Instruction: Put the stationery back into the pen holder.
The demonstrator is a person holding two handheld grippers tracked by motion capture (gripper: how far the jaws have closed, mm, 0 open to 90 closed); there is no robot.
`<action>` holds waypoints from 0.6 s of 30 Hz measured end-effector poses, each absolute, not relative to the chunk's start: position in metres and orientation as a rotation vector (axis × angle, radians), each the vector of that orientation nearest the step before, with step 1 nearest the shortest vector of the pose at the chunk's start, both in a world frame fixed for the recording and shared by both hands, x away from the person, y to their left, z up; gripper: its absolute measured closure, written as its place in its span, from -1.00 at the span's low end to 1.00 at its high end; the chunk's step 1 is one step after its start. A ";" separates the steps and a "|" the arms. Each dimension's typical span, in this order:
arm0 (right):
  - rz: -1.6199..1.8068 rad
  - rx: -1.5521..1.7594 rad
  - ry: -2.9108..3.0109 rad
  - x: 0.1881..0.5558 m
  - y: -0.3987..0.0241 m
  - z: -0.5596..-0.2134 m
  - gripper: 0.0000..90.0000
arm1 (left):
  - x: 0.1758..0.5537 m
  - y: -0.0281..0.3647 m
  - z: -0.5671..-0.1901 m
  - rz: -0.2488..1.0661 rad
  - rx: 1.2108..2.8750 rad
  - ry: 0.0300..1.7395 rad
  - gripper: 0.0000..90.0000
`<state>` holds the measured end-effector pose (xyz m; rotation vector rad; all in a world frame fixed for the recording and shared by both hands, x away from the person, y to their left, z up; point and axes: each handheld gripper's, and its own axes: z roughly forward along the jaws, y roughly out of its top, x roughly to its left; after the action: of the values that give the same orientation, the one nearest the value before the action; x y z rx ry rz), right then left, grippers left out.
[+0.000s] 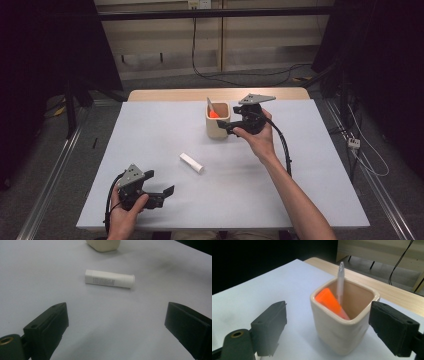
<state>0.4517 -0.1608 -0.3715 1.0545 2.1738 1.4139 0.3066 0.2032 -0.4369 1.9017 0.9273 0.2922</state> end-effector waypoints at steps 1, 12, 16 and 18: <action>1.410 1.052 2.186 0.450 -0.160 -0.372 -0.67 | 0.306 0.203 -0.437 0.293 1.901 0.929 -0.89; 1.373 1.029 2.276 0.433 -0.152 -0.381 -0.65 | 0.306 0.202 -0.437 0.288 1.899 0.927 -0.89; 1.351 1.017 2.314 0.426 -0.148 -0.386 -0.69 | 0.307 0.201 -0.437 0.295 1.913 0.915 -0.89; 1.328 1.012 2.330 0.422 -0.147 -0.388 -0.71 | 0.307 0.201 -0.437 0.291 1.908 0.925 -0.89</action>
<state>0.4216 -0.1469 -0.3885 1.0124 2.3302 1.3285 0.3066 0.2015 -0.4375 1.9076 0.9246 0.2913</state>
